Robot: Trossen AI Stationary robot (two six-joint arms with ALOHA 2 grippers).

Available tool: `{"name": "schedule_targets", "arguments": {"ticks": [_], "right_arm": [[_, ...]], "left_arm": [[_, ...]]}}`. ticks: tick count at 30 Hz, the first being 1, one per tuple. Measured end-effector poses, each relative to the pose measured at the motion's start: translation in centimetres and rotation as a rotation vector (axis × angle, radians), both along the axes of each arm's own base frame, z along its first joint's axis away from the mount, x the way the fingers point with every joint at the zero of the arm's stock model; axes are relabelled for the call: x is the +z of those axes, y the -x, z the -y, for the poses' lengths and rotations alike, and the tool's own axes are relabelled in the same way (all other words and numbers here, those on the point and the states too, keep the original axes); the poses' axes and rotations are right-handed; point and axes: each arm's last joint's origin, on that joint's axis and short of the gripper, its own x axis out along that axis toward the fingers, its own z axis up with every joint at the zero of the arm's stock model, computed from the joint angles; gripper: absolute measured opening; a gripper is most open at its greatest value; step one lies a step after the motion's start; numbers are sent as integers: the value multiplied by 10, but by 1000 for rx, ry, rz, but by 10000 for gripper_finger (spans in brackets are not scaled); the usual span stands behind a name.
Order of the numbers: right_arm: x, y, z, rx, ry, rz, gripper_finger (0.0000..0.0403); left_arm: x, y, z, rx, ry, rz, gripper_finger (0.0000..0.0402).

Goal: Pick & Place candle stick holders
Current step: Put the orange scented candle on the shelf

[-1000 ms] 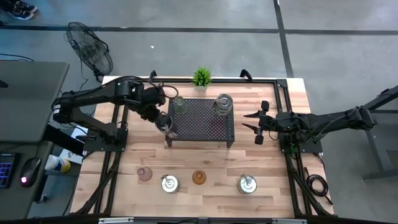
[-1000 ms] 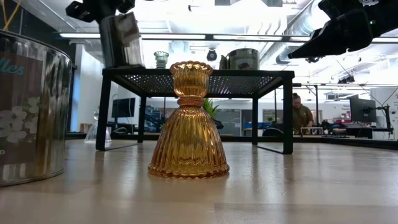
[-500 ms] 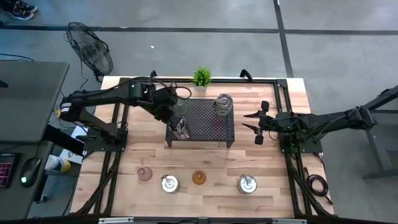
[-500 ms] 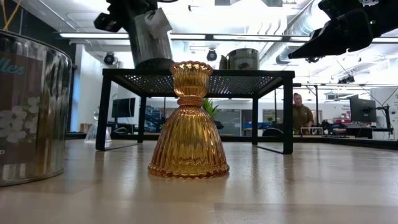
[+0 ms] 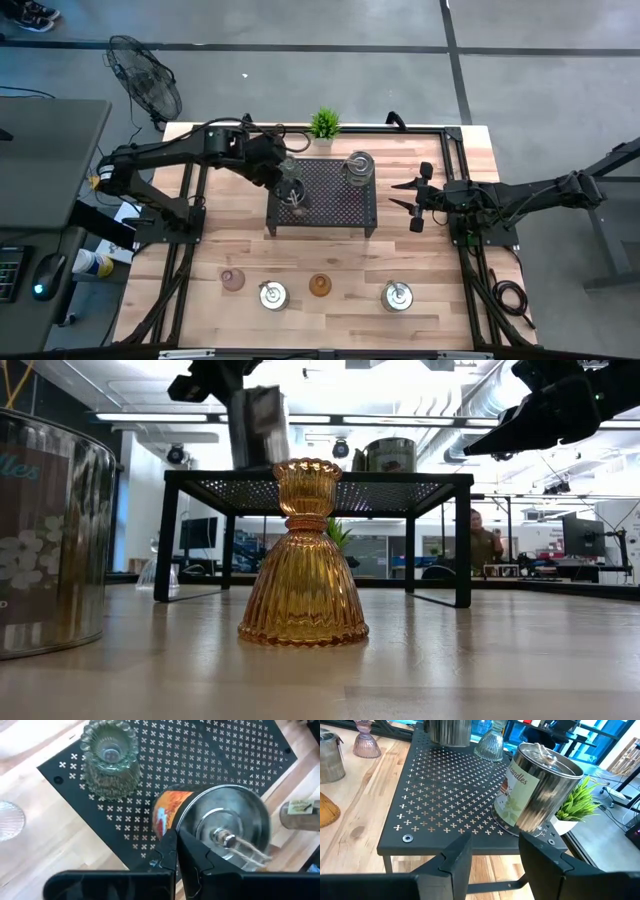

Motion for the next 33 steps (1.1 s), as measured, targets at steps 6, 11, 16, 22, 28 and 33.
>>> {"name": "schedule_targets", "arguments": {"ticks": [6, 11, 16, 22, 28, 33], "right_arm": [[0, 0, 0, 0, 0, 0, 154], [0, 0, 0, 0, 0, 0, 154], [0, 0, 0, 0, 0, 0, 154], [-1, 0, 0, 0, 0, -7, 154], [-1, 0, 0, -1, -3, -8, 154], [-1, 0, 0, -1, -3, -8, 154]], "left_arm": [[0, 0, 0, -3, -3, -1, 0], [-6, -9, -1, -14, 7, -21, 0], [-16, -23, -1, -48, 31, -30, 0], [-17, -31, -3, -70, 5, -1, 0], [-17, -31, -3, -62, -14, 0, 0], [-17, -32, -4, -77, -26, 10, 0]]}}
